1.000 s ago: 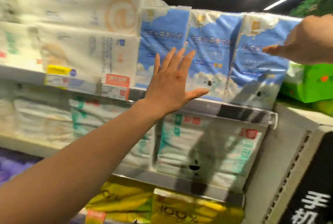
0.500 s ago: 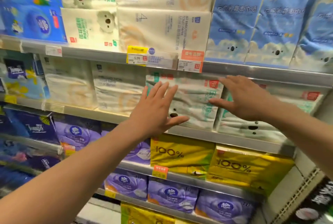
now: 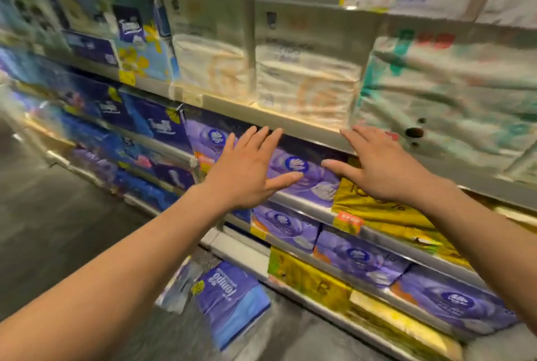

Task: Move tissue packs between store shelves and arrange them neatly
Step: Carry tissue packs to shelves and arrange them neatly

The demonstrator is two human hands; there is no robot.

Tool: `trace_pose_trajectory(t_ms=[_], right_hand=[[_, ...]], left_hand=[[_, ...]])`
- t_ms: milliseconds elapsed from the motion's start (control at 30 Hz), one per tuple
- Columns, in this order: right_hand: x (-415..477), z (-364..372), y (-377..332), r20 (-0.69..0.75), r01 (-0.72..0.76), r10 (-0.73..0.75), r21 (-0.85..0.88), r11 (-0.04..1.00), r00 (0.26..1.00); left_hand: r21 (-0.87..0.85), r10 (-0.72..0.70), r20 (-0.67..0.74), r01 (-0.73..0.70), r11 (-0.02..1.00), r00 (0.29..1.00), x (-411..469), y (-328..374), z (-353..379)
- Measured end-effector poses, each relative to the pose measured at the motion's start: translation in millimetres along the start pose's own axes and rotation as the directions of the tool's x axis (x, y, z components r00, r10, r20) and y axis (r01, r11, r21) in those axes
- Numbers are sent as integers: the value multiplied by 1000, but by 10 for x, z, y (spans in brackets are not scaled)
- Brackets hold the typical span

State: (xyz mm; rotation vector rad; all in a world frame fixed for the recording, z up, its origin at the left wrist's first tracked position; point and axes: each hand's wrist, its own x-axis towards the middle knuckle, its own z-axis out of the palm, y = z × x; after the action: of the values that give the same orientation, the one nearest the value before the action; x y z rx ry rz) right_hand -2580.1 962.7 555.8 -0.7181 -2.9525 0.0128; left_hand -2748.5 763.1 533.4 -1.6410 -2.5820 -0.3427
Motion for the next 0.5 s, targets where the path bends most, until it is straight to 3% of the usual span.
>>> trace_pose_trajectory(t_ms=[233,500], right_hand=[[369,682,-998,118,49,-66,144,988,991],[434,1543,-2377,202,-78,18,292,953,979]], left_hand=[[-22,-121,31,122,992,992,-516,-1030,335],[-139,-142,179,168,976,973,-1149,-2298,624]])
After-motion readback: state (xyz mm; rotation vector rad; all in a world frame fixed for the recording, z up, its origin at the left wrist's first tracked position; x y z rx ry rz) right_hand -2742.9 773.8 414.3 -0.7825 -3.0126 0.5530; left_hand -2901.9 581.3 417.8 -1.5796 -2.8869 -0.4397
